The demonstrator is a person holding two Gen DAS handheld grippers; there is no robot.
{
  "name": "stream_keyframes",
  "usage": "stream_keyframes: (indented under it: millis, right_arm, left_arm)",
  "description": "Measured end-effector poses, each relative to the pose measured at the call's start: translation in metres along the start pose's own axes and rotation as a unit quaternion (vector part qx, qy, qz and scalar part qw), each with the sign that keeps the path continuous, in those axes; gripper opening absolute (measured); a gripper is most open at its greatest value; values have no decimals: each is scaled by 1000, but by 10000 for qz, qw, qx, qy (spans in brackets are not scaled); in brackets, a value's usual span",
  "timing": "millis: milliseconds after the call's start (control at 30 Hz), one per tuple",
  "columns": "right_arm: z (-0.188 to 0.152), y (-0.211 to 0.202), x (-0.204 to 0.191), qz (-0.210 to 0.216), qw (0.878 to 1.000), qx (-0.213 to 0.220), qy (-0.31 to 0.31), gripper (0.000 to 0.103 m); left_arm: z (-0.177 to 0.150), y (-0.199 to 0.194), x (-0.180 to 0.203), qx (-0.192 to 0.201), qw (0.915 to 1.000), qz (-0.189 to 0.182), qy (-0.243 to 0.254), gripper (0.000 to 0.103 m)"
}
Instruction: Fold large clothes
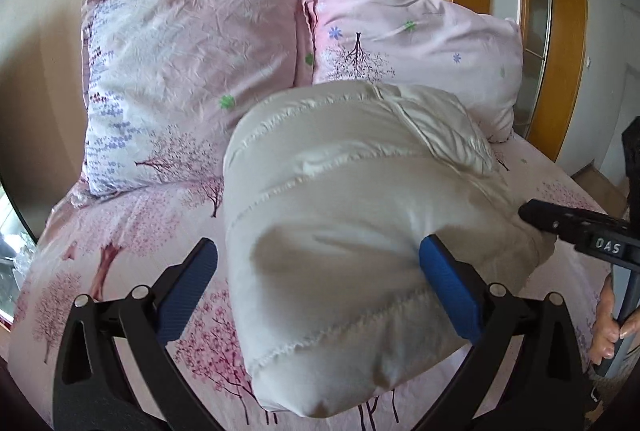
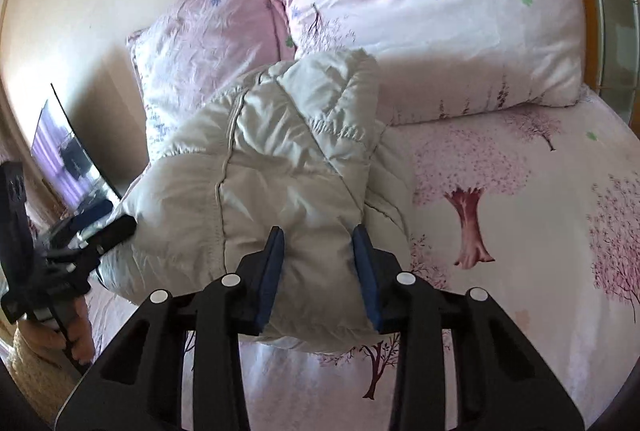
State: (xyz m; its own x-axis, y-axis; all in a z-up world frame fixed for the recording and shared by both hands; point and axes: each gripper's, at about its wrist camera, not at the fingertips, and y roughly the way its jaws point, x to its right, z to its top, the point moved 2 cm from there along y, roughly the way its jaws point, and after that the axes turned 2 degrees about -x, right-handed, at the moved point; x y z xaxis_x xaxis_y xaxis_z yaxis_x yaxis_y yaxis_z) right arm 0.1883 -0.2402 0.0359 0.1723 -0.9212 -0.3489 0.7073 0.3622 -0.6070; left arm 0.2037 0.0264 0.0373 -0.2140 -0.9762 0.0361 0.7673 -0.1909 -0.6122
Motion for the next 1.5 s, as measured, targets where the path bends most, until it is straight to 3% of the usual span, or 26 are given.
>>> stream_keyframes:
  millis: [100,267,367,600,800,900,1000,1100,1233,1333,1500]
  right_arm:
    - [-7,-7,-8,-92,9995,202,-215,37]
    - [-19,26,-8,-521,9967,-451,-422,37]
    - [-25,45,2,-544,9952,-776,-241,38]
    - [-19,50,8,-554,9934,-987,-163,45]
    - [35,17,0,-240,9993,-276,3,46]
    - [71,33,-10,-146,9995,-269,-33,46]
    - [101,65,-13,-326,9988,-357,-33,46]
    - [118,109,0,-626,9943,-833,214,46]
    - [117,154,26,-502,9819,-1595,893,47]
    - [115,171,34,-562,9759,-1836,1033,48]
    - [111,181,54,-333,9685,-1984,1465,48]
  left_arm:
    - [-5,6,-5,-101,9997,-130,-167,101]
    - [-14,15,-3,-277,9987,-347,-246,101]
    - [-19,17,6,-254,9993,-262,-17,101]
    - [-22,23,12,-297,9995,-87,104,101]
    - [-21,25,8,-368,9993,-93,19,101]
    - [-20,26,9,-406,9992,-67,9,101]
    - [-18,27,10,-435,9990,-33,5,101]
    - [-17,28,10,-430,9991,-42,4,101]
    - [-10,29,11,-269,9995,-133,-13,101]
    - [-4,28,12,-89,9998,-186,-23,101]
    - [1,13,3,221,9977,-443,-464,101]
